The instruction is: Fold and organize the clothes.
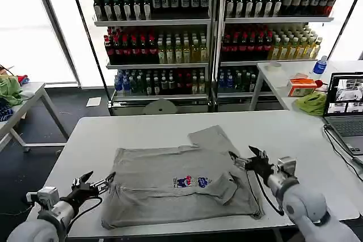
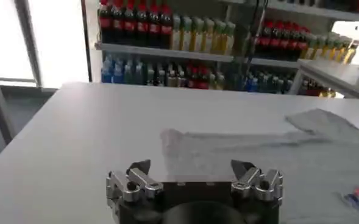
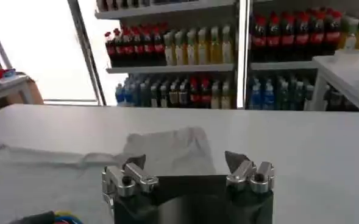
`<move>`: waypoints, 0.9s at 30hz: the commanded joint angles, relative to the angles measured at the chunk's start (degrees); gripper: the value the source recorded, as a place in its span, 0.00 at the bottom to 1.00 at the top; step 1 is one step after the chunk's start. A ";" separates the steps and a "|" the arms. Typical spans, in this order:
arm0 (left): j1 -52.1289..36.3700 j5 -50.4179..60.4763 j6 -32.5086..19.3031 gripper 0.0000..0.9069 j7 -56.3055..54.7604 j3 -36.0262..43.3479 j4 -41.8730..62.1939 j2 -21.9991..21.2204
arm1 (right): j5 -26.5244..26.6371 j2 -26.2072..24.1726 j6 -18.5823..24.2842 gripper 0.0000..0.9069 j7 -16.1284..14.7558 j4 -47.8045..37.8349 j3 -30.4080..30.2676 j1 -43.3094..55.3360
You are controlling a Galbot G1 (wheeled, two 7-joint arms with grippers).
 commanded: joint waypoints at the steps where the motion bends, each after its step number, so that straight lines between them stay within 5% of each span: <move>1: -14.79 -1.60 0.03 1.00 0.98 6.21 12.61 2.12 | -5.07 5.01 -0.20 1.00 -8.82 -25.22 -12.07 24.75; 12: -22.33 -1.17 -0.14 1.00 0.96 10.62 21.57 0.69 | -8.29 12.76 2.81 1.00 -10.08 -43.64 -16.41 32.53; 27: -28.38 -0.25 -0.98 1.00 1.31 16.13 28.39 -1.88 | -8.17 14.57 2.41 1.00 -9.35 -44.08 -16.94 32.16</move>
